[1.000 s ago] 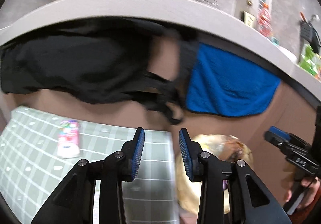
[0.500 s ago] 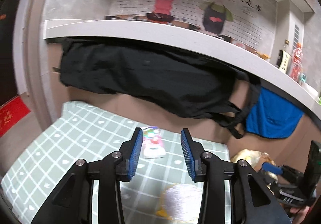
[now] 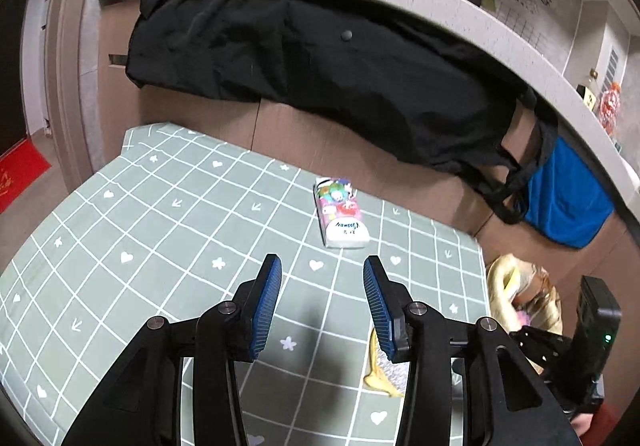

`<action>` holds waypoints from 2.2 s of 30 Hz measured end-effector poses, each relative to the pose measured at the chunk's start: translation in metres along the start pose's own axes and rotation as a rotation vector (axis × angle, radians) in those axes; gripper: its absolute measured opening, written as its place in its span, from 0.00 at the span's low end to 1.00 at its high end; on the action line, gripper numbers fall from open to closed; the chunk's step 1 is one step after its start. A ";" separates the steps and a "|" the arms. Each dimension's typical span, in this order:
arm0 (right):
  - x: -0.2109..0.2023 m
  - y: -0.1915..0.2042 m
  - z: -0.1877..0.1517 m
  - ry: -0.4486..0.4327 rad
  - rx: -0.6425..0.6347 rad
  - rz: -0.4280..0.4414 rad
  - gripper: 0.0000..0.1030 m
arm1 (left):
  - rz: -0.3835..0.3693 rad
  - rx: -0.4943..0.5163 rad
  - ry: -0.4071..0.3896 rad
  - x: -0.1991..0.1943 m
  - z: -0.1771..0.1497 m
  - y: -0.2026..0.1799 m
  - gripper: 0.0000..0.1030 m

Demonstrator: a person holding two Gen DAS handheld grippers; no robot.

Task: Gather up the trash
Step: 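Reach left toward the tissue pack while right grasps the glittery round pad, then grasp the pink tissue pack with left while right lifts the glittery pad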

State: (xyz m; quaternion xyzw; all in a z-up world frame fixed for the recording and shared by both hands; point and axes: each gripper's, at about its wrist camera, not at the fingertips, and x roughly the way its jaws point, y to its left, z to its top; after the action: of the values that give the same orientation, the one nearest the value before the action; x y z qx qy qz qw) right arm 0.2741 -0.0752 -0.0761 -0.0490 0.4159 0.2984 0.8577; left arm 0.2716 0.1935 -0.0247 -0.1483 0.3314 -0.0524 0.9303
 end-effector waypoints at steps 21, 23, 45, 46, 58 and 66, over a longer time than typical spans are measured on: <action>0.025 0.001 0.006 -0.013 0.005 -0.004 0.14 | 0.000 -0.064 0.068 0.033 -0.003 0.027 0.43; 0.012 0.003 0.009 -0.039 -0.005 0.013 0.12 | -0.007 -0.072 0.074 0.035 -0.003 0.026 0.43; -0.060 -0.028 0.019 -0.177 -0.109 -0.275 0.10 | -0.082 -0.035 0.088 0.060 -0.009 -0.010 0.43; -0.058 -0.026 0.019 -0.178 -0.108 -0.257 0.10 | -0.093 -0.034 0.096 0.069 -0.005 -0.013 0.43; -0.053 -0.032 0.002 -0.188 -0.025 -0.101 0.10 | 0.042 -0.111 0.212 0.194 0.040 -0.013 0.45; -0.050 -0.059 -0.004 -0.195 0.044 -0.057 0.10 | 0.078 -0.109 0.234 0.229 0.048 -0.033 0.51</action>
State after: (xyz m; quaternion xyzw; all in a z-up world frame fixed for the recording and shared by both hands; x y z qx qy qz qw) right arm 0.2803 -0.1483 -0.0510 -0.0127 0.3354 0.2678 0.9031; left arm 0.4790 0.1289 -0.1169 -0.1786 0.4453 -0.0150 0.8772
